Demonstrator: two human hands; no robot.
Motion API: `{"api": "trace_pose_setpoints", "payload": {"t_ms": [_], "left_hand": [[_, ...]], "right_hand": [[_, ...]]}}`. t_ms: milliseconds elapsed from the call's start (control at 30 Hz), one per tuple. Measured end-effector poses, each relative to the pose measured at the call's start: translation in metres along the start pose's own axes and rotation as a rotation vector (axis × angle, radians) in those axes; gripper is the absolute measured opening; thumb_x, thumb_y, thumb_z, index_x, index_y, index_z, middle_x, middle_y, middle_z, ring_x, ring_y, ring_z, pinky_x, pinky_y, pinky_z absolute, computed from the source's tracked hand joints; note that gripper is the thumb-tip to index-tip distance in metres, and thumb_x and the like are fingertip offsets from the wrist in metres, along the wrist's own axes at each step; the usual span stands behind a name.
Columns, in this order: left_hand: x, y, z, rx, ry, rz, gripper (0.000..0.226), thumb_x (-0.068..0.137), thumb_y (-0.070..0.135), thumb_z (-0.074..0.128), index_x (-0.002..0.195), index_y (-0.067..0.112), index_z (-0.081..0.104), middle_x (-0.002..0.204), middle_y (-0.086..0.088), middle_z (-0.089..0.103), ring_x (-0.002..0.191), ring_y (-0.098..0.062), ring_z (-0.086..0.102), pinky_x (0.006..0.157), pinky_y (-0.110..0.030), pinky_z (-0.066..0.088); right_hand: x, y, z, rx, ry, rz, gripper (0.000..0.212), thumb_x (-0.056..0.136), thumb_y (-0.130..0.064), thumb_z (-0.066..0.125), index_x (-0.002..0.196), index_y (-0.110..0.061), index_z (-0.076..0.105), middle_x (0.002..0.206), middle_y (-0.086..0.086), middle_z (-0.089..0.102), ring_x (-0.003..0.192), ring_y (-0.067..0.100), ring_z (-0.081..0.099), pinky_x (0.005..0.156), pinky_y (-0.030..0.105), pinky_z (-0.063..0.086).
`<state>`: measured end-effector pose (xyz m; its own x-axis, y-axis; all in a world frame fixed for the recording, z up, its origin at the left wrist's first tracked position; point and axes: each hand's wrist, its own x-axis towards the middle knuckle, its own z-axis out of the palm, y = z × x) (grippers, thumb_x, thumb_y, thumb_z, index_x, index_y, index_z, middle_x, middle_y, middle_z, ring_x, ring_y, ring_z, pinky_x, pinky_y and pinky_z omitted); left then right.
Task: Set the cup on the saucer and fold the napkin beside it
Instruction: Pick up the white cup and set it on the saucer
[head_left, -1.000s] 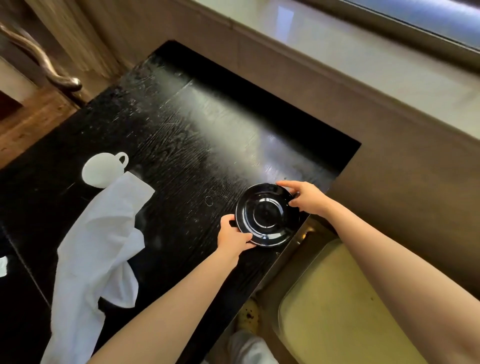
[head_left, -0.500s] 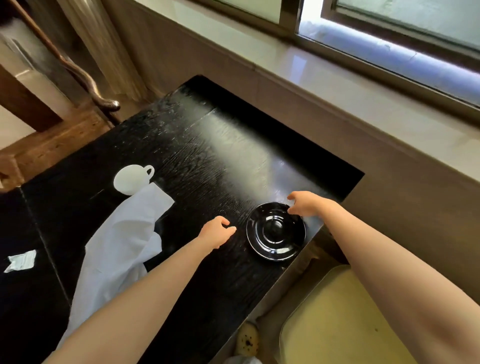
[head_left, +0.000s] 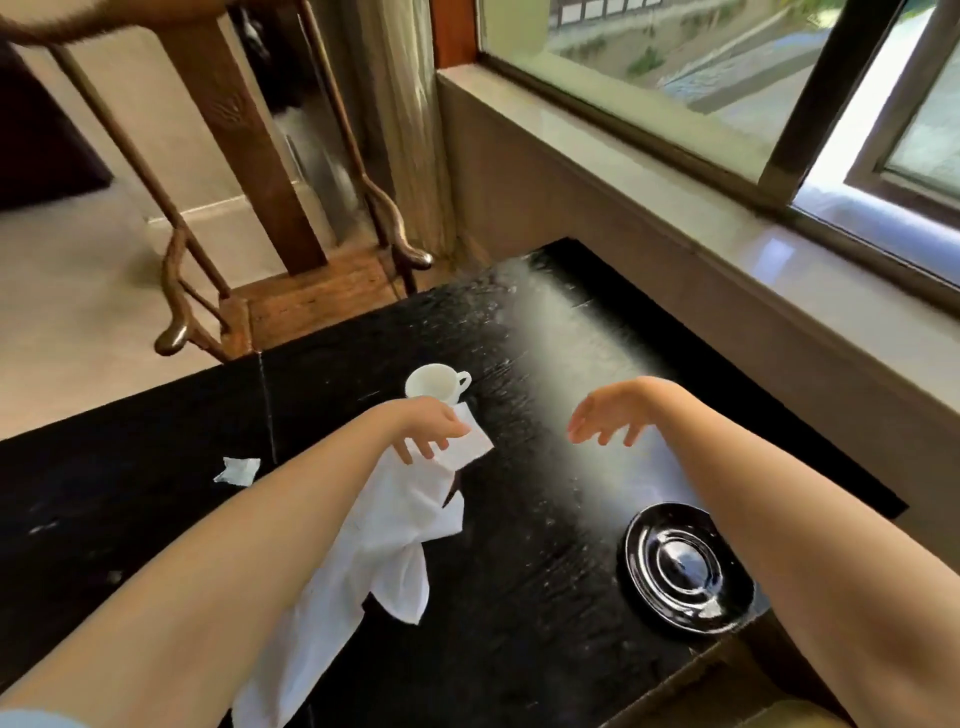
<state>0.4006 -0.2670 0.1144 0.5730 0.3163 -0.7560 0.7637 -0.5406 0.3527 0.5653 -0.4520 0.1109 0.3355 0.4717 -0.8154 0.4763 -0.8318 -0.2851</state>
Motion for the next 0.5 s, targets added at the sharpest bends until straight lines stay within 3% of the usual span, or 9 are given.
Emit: {"api": "trace_pose_setpoints", "payload": {"t_ms": [233,500], "left_hand": [[0.018,-0.038,-0.065,0.011,0.035,-0.019,0.050,0.093,0.044,0.046,0.135,0.018,0.045,0.126,-0.007,0.059,0.101,-0.021,0.061,0.086,-0.040,0.054],[0.084,-0.084,-0.099,0.030,0.007,-0.079,0.045,0.096,0.040,0.040,0.135,0.017,0.047,0.128,-0.008,0.057,0.109,-0.024,0.060,0.091,-0.041,0.053]], "right_hand": [[0.036,-0.077,-0.033,-0.069,0.024,-0.043,0.044,0.093,-0.029,0.048,0.133,-0.012,0.046,0.137,0.004,0.051,0.119,0.021,0.056,0.098,0.046,0.049],[0.121,-0.119,-0.055,-0.055,0.111,-0.070,0.034,0.091,-0.023,0.046,0.121,-0.010,0.055,0.122,0.013,0.062,0.106,0.026,0.063,0.088,0.042,0.054]]}}
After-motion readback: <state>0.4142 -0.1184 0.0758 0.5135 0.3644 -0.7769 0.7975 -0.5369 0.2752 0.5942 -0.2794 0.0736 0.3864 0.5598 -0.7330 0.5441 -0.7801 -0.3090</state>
